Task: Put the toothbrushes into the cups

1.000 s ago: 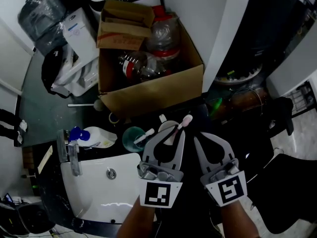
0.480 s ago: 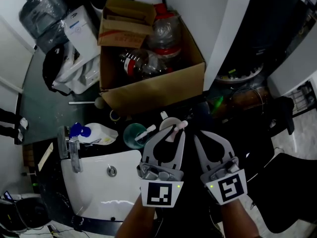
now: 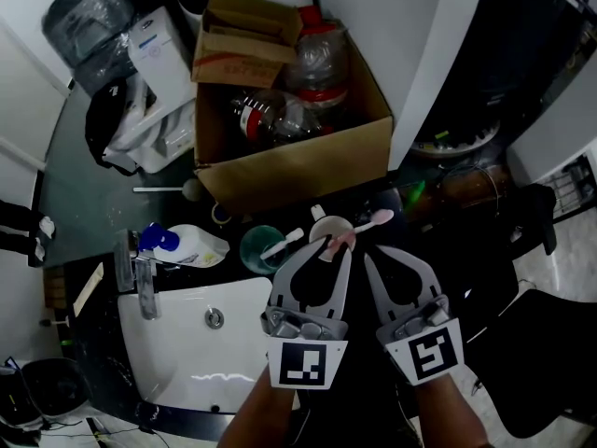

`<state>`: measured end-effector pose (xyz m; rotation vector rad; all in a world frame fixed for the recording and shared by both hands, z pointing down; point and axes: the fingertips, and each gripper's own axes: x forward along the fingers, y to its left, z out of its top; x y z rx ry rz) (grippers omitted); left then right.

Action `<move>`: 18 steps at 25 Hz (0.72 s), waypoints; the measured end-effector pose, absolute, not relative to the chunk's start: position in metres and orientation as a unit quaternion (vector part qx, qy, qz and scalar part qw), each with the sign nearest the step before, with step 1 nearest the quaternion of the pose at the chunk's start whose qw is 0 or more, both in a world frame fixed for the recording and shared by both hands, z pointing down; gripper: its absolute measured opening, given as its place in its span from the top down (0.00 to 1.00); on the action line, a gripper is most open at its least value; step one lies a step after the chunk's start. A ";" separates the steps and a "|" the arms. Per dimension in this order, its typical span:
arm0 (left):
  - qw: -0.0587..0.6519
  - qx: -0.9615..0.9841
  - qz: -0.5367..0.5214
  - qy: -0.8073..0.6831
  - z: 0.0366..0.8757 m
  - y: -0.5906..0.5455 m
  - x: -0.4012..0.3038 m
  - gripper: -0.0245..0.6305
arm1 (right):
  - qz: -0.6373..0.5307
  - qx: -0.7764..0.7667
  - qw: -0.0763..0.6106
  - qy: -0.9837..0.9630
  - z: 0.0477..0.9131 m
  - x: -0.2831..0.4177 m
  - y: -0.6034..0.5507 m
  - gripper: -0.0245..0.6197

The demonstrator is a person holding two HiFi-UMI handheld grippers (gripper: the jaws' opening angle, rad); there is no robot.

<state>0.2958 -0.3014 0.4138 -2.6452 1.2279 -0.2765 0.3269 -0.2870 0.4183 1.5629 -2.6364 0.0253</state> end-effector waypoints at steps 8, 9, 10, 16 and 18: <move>0.098 -0.894 -0.086 0.429 0.411 -0.301 0.286 0.95 | 0.006 0.511 0.037 -0.859 0.416 0.324 -0.283 0.91; 0.097 -0.894 -0.086 0.429 0.411 -0.300 0.286 0.95 | 0.006 0.511 0.037 -0.859 0.416 0.324 -0.282 0.91; 0.096 -0.893 -0.086 0.431 0.410 -0.300 0.287 0.95 | 0.006 0.512 0.037 -0.858 0.416 0.325 -0.281 0.91; 0.100 -0.892 -0.086 0.432 0.403 -0.294 0.287 0.95 | -0.003 0.512 0.032 -0.858 0.404 0.325 -0.275 0.91; 0.105 -0.892 -0.083 0.432 0.395 -0.290 0.287 0.95 | -0.007 0.512 0.029 -0.858 0.398 0.325 -0.270 0.91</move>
